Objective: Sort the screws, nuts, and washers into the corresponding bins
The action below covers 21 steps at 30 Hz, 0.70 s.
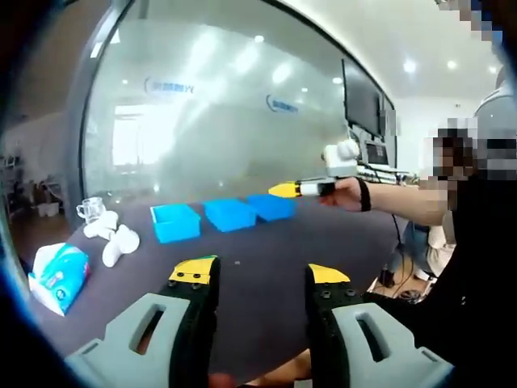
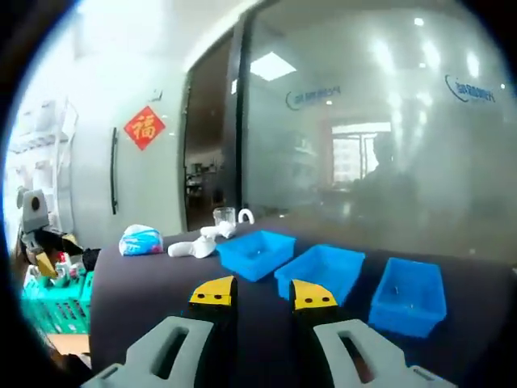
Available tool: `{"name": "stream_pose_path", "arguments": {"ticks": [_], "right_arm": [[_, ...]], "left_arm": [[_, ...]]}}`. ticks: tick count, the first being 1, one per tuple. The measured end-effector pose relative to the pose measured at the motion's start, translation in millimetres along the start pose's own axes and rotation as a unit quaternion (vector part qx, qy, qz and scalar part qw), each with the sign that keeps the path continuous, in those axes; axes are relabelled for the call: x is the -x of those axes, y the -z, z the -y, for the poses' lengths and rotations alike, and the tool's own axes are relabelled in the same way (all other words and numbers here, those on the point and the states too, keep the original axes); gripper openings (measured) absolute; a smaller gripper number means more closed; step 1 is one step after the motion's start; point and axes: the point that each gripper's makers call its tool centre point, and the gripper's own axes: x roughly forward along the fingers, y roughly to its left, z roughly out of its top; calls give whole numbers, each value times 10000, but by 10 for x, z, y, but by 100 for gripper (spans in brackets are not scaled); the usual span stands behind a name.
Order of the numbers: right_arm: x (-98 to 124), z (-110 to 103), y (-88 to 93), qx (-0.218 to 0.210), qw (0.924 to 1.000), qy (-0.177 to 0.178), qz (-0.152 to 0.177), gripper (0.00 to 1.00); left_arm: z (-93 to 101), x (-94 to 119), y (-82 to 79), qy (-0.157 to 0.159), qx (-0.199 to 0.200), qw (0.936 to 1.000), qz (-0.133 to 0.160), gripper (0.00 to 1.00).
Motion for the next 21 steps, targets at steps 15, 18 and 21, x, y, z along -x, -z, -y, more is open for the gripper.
{"name": "stream_pose_path", "arguments": {"ticks": [15,18,21], "right_arm": [[-97,-573,277,588,9811,-1418,-1175,20],[-194,-685,332,1004,9707,-1639,-1440,20],[-299,-818,385,1205,9580,-1925,-1749,19]], "left_arm": [[-137,91,81,-434,27,9989,-168,40],[-163,118,97,-510,24,9985,-193,40],[-182,134,125,-564,40,9981,-229,40]]}}
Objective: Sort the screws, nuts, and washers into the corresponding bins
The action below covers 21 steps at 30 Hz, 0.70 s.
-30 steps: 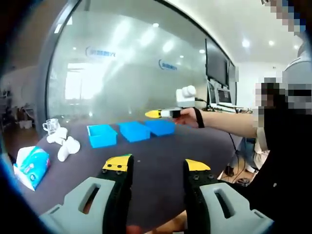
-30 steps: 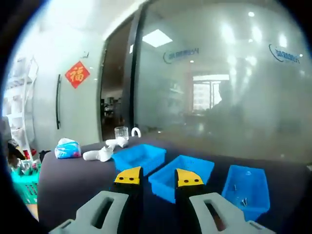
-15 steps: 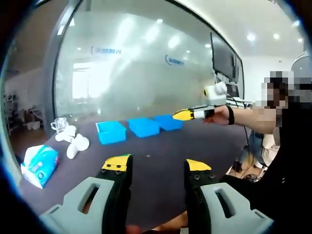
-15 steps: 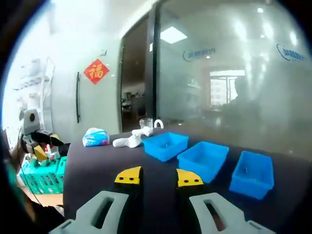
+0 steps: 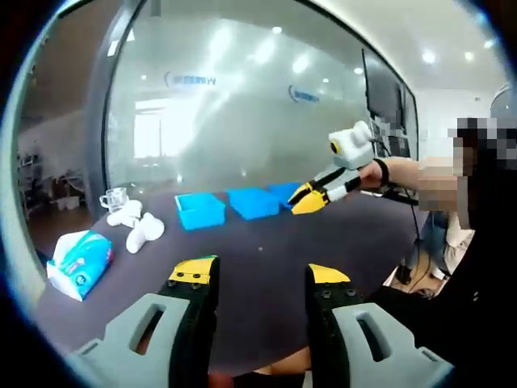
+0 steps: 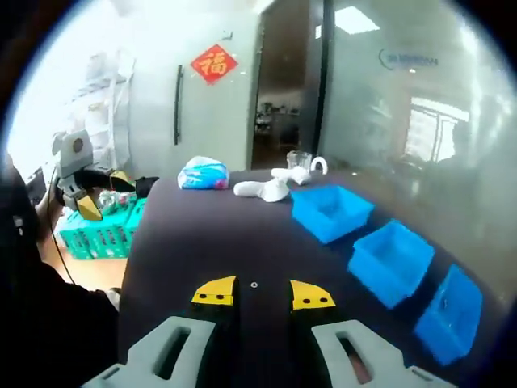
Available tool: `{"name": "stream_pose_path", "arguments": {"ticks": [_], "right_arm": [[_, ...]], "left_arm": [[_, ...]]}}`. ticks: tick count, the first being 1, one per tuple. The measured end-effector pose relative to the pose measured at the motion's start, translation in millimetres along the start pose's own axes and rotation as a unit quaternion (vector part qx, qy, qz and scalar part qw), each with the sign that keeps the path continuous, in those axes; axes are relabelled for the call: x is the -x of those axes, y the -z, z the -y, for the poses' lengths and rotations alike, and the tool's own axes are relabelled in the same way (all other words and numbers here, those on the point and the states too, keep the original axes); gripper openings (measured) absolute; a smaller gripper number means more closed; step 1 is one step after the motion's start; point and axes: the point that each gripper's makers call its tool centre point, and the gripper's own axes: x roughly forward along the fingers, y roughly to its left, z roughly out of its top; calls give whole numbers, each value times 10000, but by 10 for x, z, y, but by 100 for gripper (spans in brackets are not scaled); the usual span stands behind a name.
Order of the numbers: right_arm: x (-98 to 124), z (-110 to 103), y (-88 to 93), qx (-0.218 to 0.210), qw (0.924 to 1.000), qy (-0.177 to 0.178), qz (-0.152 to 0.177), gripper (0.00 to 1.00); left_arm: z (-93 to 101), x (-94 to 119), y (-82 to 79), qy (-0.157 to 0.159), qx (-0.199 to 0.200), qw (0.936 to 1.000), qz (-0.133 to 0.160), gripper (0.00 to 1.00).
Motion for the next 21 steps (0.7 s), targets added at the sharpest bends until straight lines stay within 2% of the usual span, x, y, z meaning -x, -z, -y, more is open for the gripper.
{"name": "stream_pose_path", "arguments": {"ticks": [5,8,13,18,21], "right_arm": [[-207,-52,35,461,9969,-344,-533,18],[-335,-100,133,780,9902,-571,-1005,17],[-482,-205,319,1097,9778,-889,-1550,15],[-621,-191,436,1244,9695,-1008,-1858,14],[-675,-151,423,1203,9687,-1039,-1909,13]], "left_arm": [[-12,7,40,-5,22,10000,-39,40],[-39,8,52,-19,54,10000,-40,40],[-57,12,69,-37,84,9999,-45,40],[-54,5,130,-26,110,9999,-103,40],[-39,3,155,-5,150,9998,-114,40]]}}
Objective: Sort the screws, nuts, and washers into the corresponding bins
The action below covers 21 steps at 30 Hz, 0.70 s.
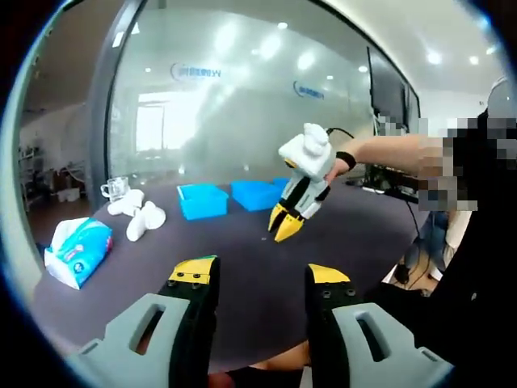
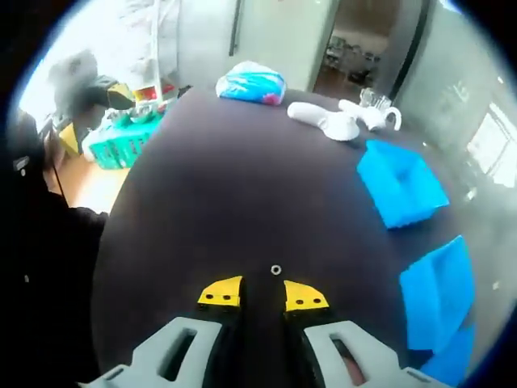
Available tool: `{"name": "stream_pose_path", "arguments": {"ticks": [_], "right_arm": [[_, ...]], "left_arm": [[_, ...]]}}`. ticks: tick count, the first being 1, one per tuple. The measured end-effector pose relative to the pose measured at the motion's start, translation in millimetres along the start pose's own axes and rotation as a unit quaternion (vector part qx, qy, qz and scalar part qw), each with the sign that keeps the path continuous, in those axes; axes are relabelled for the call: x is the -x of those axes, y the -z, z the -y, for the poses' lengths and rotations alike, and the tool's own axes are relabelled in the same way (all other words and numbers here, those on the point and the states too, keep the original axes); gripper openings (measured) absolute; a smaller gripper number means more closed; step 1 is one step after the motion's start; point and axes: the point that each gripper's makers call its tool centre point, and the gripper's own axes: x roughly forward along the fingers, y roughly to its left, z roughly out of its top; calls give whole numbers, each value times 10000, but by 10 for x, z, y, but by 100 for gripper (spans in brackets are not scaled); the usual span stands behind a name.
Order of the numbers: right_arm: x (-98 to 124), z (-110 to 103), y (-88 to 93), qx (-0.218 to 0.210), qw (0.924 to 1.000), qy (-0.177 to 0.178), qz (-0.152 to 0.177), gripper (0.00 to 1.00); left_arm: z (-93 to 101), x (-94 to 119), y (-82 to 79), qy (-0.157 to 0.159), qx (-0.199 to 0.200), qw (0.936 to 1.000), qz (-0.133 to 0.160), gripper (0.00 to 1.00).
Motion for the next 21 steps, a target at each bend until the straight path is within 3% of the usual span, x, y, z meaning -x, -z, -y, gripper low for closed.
{"name": "stream_pose_path", "arguments": {"ticks": [14,21], "right_arm": [[-138,44,-20,-116,9994,-249,-227,10],[-173,53,4,-370,9981,-426,-242,8]], "left_arm": [[-53,-29,111,-50,169,9998,-53,40],[-88,-47,136,-66,224,9997,-73,40]]}}
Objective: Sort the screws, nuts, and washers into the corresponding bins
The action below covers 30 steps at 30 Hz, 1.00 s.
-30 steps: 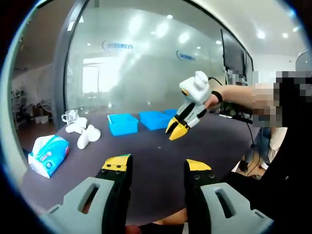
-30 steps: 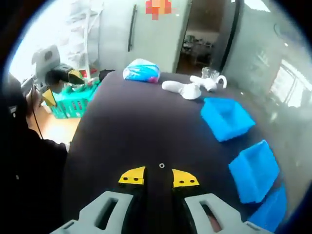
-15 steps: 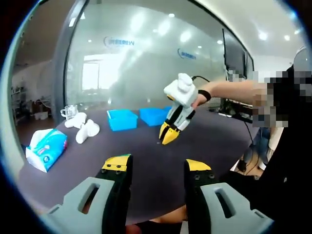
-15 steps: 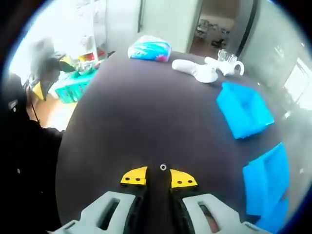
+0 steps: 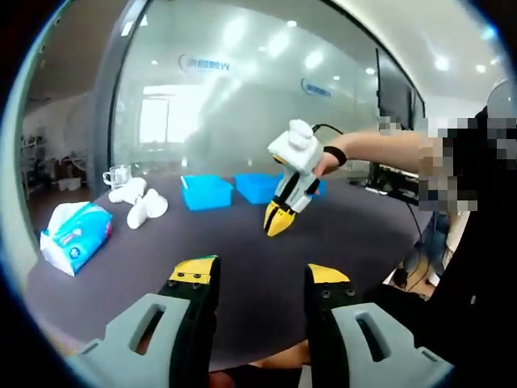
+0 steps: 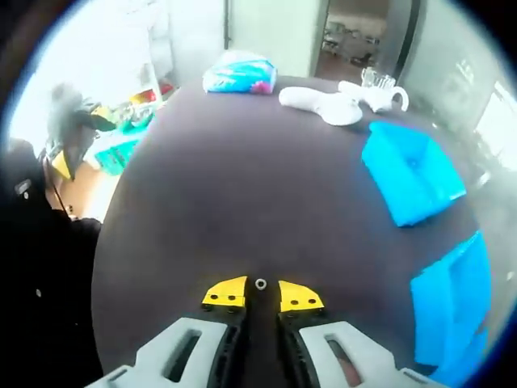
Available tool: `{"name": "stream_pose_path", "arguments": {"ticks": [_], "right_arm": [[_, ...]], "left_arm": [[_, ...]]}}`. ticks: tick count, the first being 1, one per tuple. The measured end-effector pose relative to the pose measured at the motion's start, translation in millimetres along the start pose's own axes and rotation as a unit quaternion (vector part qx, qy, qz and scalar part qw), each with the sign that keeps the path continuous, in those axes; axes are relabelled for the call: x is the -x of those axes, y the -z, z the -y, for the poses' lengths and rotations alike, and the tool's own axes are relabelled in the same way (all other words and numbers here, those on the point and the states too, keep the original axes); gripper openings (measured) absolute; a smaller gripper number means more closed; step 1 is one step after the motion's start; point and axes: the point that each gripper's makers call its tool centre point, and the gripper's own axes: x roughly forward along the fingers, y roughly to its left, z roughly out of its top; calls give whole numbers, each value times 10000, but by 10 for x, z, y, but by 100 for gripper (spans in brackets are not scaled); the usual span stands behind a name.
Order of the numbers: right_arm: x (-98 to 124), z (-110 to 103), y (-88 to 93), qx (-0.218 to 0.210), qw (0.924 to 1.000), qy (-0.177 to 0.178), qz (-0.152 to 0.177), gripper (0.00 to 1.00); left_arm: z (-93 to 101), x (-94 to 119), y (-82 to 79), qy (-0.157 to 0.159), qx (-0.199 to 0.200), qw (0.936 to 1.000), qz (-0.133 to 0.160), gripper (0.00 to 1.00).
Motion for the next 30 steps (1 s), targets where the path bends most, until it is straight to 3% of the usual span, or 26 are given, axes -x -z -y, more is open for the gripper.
{"name": "stream_pose_path", "arguments": {"ticks": [3,7,16,24,30], "right_arm": [[-1,-29,-2,26,10000,1,-4,2],[-4,-63,-5,264,9995,148,-61,1],[74,-103,10,171,9996,178,113,1],[352,-180,-32,-196,9955,386,847,1],[679,-194,1,-751,9798,804,1670,1]], "left_arm": [[-1,-6,7,3,32,10000,1,40],[3,-13,8,4,45,10000,-3,40],[27,-16,-43,22,11,10000,43,40],[34,-38,-103,41,-55,9999,82,39],[92,-66,-185,166,-113,9997,150,39]]}}
